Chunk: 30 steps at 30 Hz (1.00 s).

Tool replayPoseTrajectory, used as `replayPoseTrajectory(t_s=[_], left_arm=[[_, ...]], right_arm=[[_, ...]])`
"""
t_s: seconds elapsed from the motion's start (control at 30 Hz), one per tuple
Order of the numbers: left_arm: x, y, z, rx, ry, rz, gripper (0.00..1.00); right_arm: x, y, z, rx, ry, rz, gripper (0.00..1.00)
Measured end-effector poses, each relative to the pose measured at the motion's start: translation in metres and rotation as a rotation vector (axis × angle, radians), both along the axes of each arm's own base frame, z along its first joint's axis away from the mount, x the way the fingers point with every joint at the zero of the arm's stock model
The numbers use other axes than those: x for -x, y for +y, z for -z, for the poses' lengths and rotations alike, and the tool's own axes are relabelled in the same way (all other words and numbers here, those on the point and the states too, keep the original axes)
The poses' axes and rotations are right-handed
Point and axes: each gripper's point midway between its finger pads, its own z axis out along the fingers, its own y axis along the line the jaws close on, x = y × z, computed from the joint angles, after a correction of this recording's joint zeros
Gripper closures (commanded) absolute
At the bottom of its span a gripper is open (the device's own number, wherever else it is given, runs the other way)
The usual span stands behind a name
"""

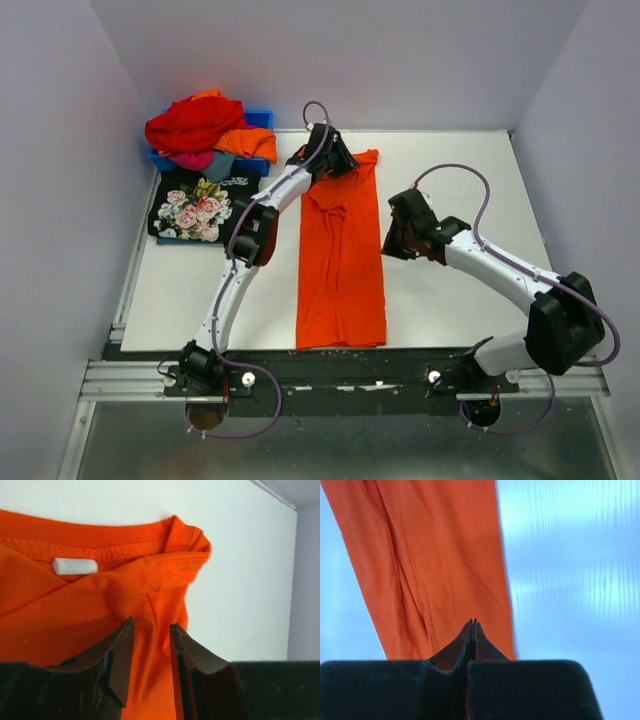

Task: Fold and stack the t-shirts
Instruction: Rotate the tshirt 85 degrees

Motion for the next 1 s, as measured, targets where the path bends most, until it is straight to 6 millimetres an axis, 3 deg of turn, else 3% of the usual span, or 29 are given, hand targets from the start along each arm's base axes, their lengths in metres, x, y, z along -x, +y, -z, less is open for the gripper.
replayPoseTrajectory(t_s=[0.1, 0.27, 0.3, 0.37, 0.4, 0.47, 0.57, 0.7, 0.83, 1.0], left_arm=[[0.011, -0.001, -0.024, -0.005, -0.026, 0.046, 0.54], [0.042, 0.012, -0.097, -0.008, -0.11, 0.091, 0.52], [0.052, 0.016, -0.11, -0.011, -0.119, 0.096, 0.5], [0.075, 0.028, -0.138, -0.015, -0.157, 0.105, 0.44], [0.088, 0.035, -0.144, -0.022, -0.159, 0.109, 0.4], [0.11, 0.047, -0.157, -0.031, -0.178, 0.109, 0.31], [0.143, 0.071, -0.146, -0.078, -0.156, 0.085, 0.3], [0.174, 0.104, -0.1, -0.17, -0.066, 0.042, 0.31], [0.185, 0.134, -0.059, -0.227, 0.033, -0.001, 0.34], [0.189, 0.161, -0.035, -0.25, 0.092, -0.047, 0.34]], right_arm=[[-0.036, -0.002, -0.008, -0.003, -0.03, 0.022, 0.91], [-0.103, -0.007, -0.012, -0.028, -0.046, 0.072, 0.87], [-0.118, -0.008, -0.01, -0.035, -0.05, 0.08, 0.82], [-0.14, -0.01, -0.006, -0.051, -0.047, 0.089, 0.58], [-0.149, -0.011, -0.003, -0.061, -0.043, 0.093, 0.51], [-0.165, -0.011, 0.003, -0.08, -0.038, 0.094, 0.49], [-0.18, -0.008, 0.013, -0.095, -0.028, 0.082, 0.52], [-0.205, 0.0, 0.022, -0.114, -0.028, 0.064, 0.53], [-0.231, 0.007, 0.03, -0.128, -0.038, 0.05, 0.53], [-0.248, -0.001, 0.048, -0.126, -0.017, 0.068, 0.52]])
